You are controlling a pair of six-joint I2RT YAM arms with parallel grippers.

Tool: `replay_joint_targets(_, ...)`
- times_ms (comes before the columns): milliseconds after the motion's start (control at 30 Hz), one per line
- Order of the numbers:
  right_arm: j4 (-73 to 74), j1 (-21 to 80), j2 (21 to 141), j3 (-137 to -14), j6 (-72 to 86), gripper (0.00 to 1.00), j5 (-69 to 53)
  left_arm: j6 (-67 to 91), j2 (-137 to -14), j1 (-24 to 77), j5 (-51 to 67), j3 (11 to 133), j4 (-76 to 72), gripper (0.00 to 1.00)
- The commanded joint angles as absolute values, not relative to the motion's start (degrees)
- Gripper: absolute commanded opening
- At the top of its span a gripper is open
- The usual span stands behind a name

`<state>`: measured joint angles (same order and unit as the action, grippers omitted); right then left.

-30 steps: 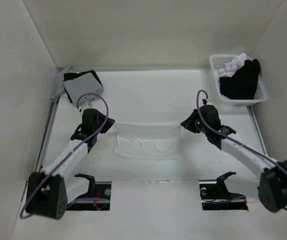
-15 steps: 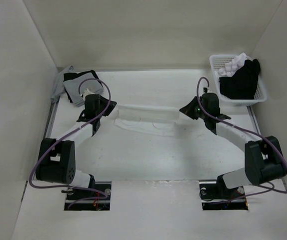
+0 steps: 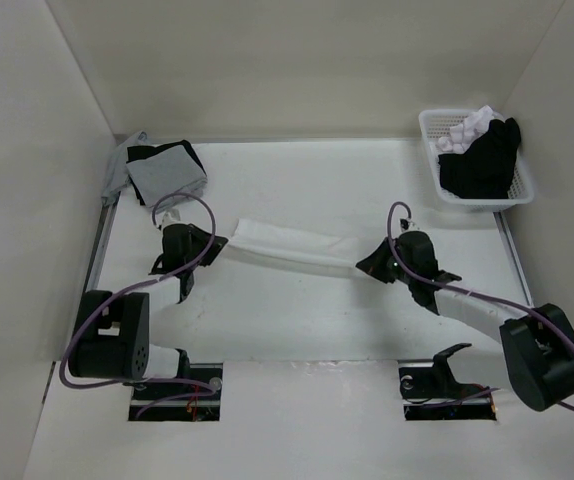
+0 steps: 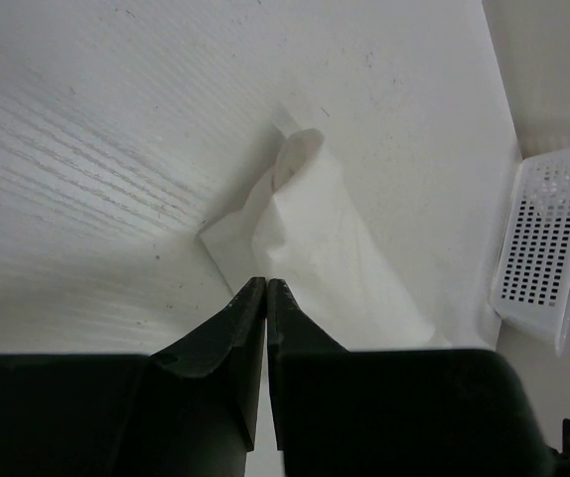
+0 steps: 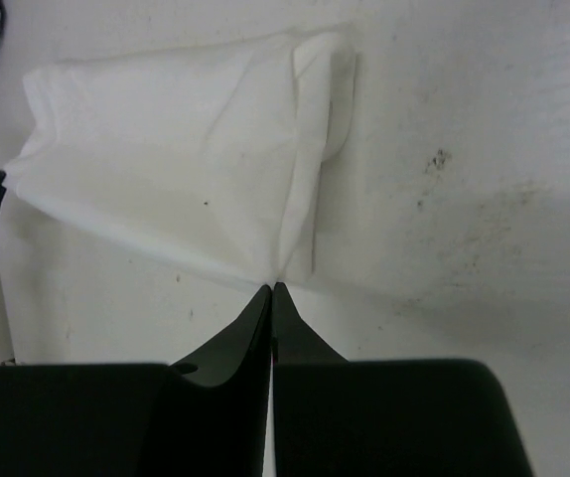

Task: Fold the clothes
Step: Fold the tank top

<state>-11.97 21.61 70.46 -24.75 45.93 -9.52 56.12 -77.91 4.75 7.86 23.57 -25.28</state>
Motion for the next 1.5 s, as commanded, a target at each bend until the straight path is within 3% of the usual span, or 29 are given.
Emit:
replay_joint_targets(0,-15.9,24.8,68.6,-23.1,46.7,0.03,-5.5,56.2,-80.3,4.3,9.1,23.7,-32.8,0.04)
replay_joint_targets(333,-13.7,30.8,67.6,-18.8,49.1,0.09,-2.0,58.5,-84.8,3.0,8.9,23.5,-34.3,0.08)
replay_joint_targets(567,-5.1,35.4,60.8,-21.9,46.5,0.37,-1.3,60.9,-79.3,1.6,9.1,20.8,-36.2,0.18)
replay_joint_targets(767,-12.8,27.5,64.9,-22.1,46.8,0.54,-1.9,58.5,-75.3,11.1,8.2,24.8,-33.4,0.18)
replay_joint_targets(1067,-32.4,24.2,84.6,-21.7,53.6,0.47,-12.8,56.5,-82.2,21.2,6.9,28.4,-35.7,0.17)
replay_joint_targets(1167,-36.3,23.9,87.6,-20.9,56.7,0.25,-12.2,56.5,-82.3,21.4,7.3,26.6,-36.8,0.17)
replay_joint_targets(1267,-37.0,23.1,85.7,-19.4,57.8,0.11,-9.9,56.4,-81.0,21.5,7.9,24.7,-37.0,0.17)
replay_joint_targets(1467,-21.7,23.0,69.2,-17.3,55.0,0.05,-4.5,56.9,-75.6,22.8,9.3,21.0,-36.3,0.17)
